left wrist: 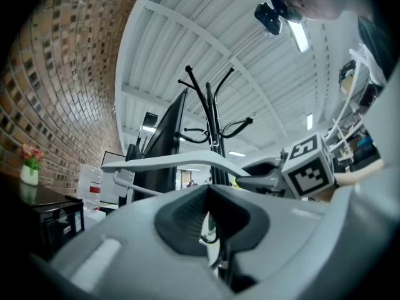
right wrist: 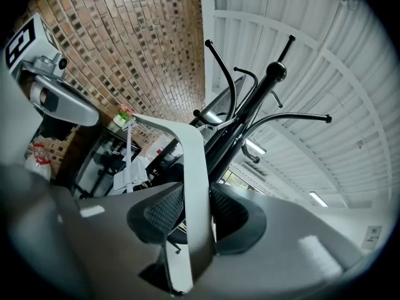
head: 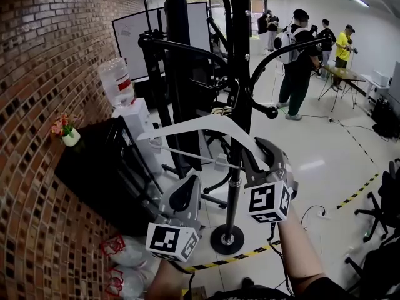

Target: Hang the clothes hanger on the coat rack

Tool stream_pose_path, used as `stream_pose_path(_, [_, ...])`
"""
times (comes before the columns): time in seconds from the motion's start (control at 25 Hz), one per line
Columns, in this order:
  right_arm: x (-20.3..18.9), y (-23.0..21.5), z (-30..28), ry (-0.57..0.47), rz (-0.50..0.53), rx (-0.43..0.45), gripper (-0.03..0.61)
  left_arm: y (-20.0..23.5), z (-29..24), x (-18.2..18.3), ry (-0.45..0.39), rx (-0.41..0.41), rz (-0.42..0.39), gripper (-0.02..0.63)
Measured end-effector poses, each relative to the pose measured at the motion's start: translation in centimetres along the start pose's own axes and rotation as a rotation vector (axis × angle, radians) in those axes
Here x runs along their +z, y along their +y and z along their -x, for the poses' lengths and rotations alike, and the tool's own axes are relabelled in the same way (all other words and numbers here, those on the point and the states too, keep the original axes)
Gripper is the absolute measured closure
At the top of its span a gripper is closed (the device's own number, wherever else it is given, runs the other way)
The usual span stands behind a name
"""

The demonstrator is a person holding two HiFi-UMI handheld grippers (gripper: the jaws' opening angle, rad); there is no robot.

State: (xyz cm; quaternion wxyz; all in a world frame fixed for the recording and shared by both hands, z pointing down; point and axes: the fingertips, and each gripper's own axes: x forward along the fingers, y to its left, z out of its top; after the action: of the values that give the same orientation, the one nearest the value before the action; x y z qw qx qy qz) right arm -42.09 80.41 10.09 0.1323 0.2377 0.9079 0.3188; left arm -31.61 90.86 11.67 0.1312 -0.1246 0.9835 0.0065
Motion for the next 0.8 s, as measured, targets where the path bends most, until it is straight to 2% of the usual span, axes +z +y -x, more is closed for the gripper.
stream_pose_path(0.12, [-0.4,0.2,0.0,-0.005,0.002,0.016,0.406,-0.6,-0.1,0.0,-0.001,0.000,0.000,0.609])
stream_pose_path(0.4, [-1.2,0.3,-0.2,-0.015,0.008,0.024,0.364,-1.1,-0.3,0.1,-0.004,0.007,-0.005,0.609])
stream_pose_path(0.8, [0.1,0.6,0.7,-0.117,0.037,0.001,0.364,-1.5,-0.4,-0.1,0.000,0.012,-0.007,0.609])
